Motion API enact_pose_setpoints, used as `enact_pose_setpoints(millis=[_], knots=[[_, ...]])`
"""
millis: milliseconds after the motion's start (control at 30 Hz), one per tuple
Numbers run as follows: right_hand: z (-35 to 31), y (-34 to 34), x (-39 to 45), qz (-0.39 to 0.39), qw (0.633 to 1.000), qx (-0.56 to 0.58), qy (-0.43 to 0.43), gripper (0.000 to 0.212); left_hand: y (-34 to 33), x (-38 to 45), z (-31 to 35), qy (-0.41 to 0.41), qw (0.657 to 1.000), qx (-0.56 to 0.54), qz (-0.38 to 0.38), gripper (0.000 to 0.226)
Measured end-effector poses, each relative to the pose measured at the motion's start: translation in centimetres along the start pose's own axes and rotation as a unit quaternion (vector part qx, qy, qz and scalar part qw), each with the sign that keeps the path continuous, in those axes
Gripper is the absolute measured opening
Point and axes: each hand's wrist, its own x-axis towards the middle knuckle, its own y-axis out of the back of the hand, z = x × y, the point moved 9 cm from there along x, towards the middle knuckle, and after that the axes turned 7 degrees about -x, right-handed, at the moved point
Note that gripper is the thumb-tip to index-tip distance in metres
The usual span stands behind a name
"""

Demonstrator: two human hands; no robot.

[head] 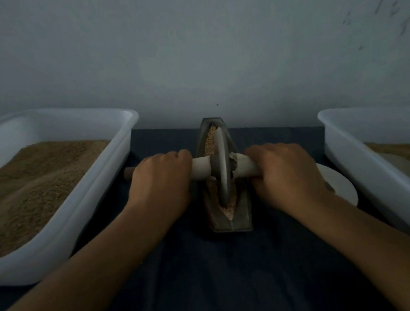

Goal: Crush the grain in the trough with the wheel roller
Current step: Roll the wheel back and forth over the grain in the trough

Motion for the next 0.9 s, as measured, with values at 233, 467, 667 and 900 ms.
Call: enact_pose_setpoints(millis=[233, 467, 667, 900], knots=[[0.9, -2.6, 1.1, 0.01, 0.999, -0.031, -0.005, 0.011, -1.7, 1.9, 0.3, -0.022, 1.0, -0.007, 0.001, 0.031], [3.5, -7.1, 6.5, -0.071, 0.995, -0.057, -0.044, 0.016, -4.6, 7.8, -1.2, -0.002, 0.999, 0.006, -0.033, 0.035], [4.8, -10.0, 11.7, -0.208, 0.975, -0.065, -0.04, 0.025, -7.2, 11.7, -3.0, 0.033, 0.992, -0.044, -0.109, 0.043], [5.0, -10.3, 10.5, -0.203, 0.975, -0.069, -0.053, 0.021, -6.2, 11.0, -2.3, 0.036, 0.996, -0.011, -0.078, 0.032]])
